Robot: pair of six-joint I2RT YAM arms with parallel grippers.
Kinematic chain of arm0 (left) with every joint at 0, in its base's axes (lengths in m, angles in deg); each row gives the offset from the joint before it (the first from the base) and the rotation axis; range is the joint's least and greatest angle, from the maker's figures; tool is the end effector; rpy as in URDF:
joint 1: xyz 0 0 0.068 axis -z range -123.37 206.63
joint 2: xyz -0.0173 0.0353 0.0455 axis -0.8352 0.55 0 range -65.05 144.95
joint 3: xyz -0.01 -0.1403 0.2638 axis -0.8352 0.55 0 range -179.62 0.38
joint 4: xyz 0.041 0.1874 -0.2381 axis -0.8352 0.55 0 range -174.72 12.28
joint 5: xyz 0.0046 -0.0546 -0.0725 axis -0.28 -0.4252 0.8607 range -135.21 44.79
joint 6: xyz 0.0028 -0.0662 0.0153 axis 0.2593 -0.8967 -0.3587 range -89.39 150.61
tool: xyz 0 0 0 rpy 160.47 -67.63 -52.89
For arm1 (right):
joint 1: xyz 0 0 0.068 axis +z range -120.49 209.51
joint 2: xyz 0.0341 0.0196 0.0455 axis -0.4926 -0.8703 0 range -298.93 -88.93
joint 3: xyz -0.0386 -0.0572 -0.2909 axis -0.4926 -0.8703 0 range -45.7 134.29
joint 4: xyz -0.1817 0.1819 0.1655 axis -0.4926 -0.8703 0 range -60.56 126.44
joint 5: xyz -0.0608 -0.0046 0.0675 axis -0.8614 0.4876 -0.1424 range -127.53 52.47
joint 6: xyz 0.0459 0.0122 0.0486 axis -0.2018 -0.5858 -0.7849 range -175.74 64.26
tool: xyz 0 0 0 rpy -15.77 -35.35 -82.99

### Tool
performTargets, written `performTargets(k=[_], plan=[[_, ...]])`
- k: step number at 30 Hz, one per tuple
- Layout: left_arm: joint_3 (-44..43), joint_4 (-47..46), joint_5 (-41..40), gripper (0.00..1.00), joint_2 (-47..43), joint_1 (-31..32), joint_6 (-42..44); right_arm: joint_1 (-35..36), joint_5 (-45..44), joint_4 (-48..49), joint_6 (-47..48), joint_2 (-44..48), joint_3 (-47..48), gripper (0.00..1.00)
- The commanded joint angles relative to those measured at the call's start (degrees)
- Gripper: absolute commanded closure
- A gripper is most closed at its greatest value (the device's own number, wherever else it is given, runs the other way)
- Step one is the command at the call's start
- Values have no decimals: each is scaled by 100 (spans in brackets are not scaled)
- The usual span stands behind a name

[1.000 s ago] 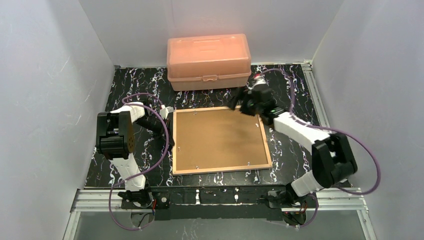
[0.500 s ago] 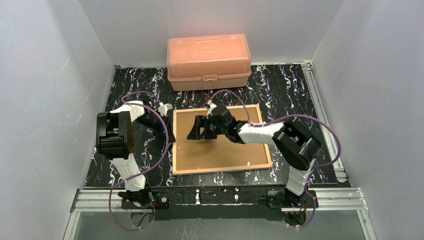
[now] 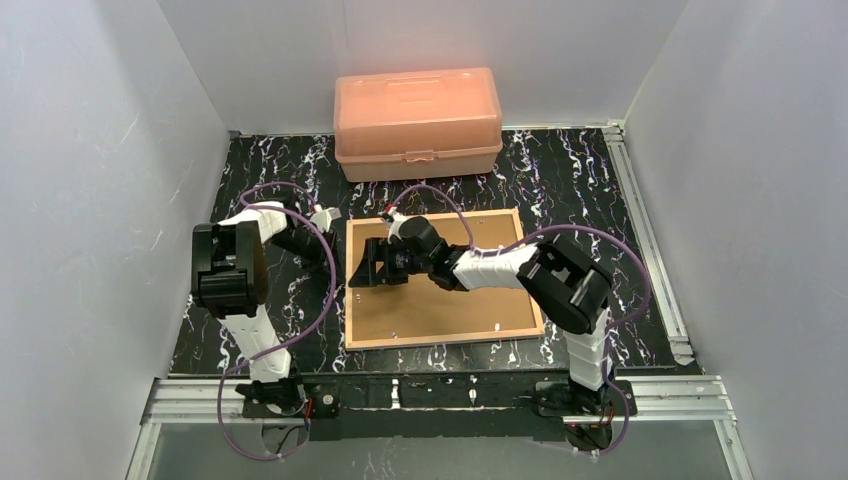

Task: Put the photo into the frame

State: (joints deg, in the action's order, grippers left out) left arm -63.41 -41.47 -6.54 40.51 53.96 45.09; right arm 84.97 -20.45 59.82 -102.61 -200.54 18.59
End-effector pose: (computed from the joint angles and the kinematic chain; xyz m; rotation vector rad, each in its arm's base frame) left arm 0.3669 -0.0170 0.1279 0.3309 2.7840 -0.9544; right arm 0.2616 0.4081 0.1590 -0.3908 2.2449 1.3620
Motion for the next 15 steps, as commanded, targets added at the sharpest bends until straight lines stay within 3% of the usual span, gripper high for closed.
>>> performTargets(k=[1, 15], plan=[[-11, 31, 119, 83, 87, -20, -49, 92, 136, 310, -96, -240, 321, 11], [-125, 17, 131, 89, 291, -22, -124, 273, 377, 553, -345, -652, 480, 11]])
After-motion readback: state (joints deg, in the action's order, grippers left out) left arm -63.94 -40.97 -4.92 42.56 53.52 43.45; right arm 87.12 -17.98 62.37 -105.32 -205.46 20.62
